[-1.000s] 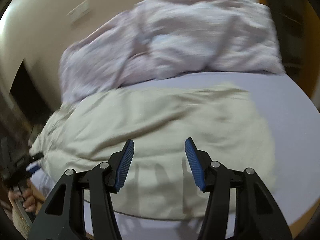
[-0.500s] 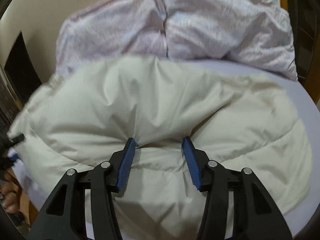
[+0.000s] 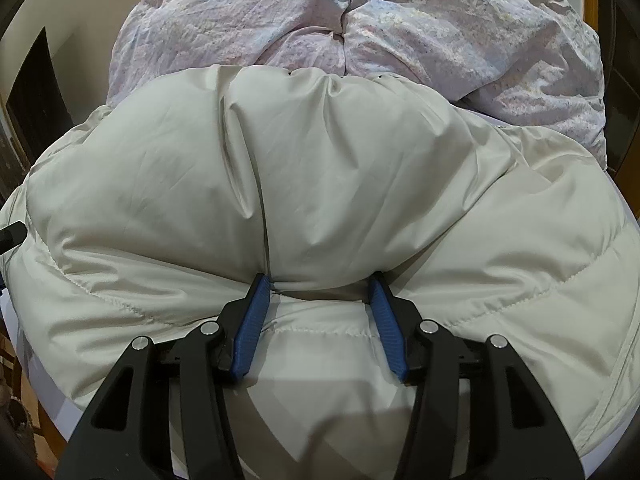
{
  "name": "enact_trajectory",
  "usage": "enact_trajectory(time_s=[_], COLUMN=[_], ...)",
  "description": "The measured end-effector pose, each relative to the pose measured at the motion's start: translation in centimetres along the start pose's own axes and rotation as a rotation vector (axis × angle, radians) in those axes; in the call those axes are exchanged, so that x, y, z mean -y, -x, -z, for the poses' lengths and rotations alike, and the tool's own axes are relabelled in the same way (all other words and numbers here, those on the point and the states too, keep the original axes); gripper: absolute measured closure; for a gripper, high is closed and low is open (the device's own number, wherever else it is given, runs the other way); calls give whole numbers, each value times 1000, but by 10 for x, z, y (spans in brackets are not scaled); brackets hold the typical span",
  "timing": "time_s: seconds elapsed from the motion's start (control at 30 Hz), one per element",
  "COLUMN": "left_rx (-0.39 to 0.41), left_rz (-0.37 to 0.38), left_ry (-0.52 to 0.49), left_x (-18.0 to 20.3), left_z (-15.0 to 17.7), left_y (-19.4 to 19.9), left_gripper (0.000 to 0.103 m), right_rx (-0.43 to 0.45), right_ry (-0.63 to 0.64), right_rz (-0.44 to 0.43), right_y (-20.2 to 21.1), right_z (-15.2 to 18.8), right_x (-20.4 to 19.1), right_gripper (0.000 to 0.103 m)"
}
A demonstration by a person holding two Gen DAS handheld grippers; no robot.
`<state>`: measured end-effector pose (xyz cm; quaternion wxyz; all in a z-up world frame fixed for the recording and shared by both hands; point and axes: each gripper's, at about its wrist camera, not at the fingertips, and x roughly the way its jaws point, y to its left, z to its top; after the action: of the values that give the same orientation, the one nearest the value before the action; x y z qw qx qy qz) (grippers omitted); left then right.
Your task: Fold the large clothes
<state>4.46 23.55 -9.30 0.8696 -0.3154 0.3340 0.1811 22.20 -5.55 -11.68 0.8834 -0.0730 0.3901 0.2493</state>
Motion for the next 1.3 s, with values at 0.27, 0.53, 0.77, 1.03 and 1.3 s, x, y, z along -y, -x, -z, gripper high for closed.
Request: enact_trajectory(time_s=[0.27,0.53,0.77,1.03,1.3], left_rx=[-3,-97,-78,-23,69], left_rz=[-10,136,179,180,230], left_ry=[-12,142,185,105,-23], left_x=[3,-17,-16,4,47], left_z=[-1,-3,-16,-29,-38], left_y=[-6,-31,-20,2,34], left_gripper=[8,8,42,70,73], right_rx=[7,13,19,24,27], right_ry=[-3,-9,-9,-17,-18], right_rz=[-1,-3,-8,-16,-16], right_y=[0,-1,-1,-2,-3], right_z=[1,3,4,5,6], right_x=[0,1,1,1,1], right_gripper=[49,49,49,49,49])
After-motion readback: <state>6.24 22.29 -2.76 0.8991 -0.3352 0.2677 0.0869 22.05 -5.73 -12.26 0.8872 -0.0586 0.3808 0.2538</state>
